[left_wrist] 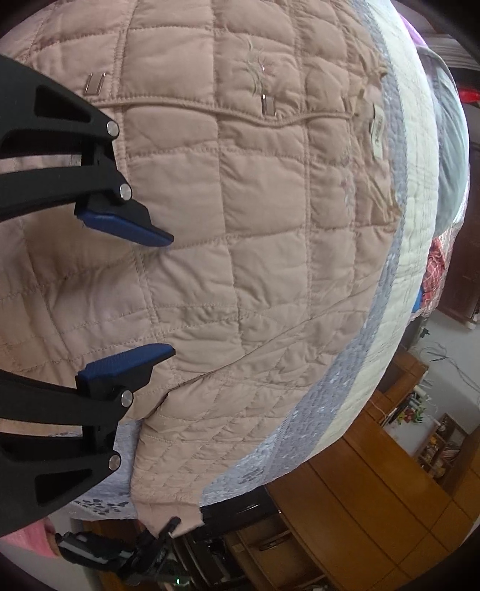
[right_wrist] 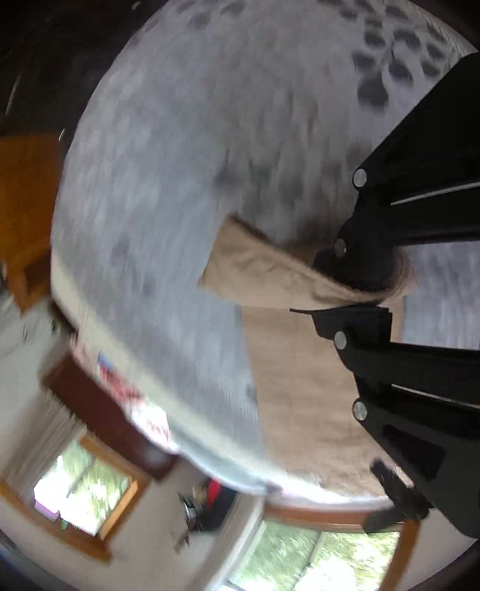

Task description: Fold large clothes

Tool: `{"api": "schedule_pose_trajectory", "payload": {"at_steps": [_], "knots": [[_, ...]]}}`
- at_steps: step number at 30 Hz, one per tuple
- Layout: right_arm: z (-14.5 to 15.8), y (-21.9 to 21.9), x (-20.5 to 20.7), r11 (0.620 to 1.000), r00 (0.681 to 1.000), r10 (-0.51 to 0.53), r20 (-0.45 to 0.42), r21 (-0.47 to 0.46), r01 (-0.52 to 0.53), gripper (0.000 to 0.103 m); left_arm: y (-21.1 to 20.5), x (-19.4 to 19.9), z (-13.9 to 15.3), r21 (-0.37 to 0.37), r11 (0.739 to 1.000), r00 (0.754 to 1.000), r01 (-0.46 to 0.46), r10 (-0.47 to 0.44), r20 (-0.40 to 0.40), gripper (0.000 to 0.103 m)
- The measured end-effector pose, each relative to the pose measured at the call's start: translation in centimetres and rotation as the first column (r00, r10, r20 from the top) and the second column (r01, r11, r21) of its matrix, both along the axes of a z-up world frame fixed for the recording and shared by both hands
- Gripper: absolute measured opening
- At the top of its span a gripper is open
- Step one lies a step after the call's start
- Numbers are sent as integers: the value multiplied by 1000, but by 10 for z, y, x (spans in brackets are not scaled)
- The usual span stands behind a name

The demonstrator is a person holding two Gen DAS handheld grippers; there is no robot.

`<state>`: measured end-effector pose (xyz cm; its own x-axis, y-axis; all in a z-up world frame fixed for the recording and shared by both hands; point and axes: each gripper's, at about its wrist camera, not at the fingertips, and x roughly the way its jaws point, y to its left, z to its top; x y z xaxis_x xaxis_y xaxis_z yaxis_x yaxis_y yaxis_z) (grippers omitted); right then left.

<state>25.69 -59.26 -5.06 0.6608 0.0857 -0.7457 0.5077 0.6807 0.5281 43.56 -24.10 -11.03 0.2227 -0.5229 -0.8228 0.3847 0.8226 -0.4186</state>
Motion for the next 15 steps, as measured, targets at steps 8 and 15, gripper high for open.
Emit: {"api": "schedule_pose_trajectory", "payload": {"at_steps": [8,15], "knots": [[6,100,93,972,976,216,-35,-87,-218,7,12,4,-3,-7,1000,1000,-17,17,2,43],[-8,159,146,938,940,339,-31,-68,-341,8,17,8,-9,-22,1000,1000,-10,10,-2,41]]}}
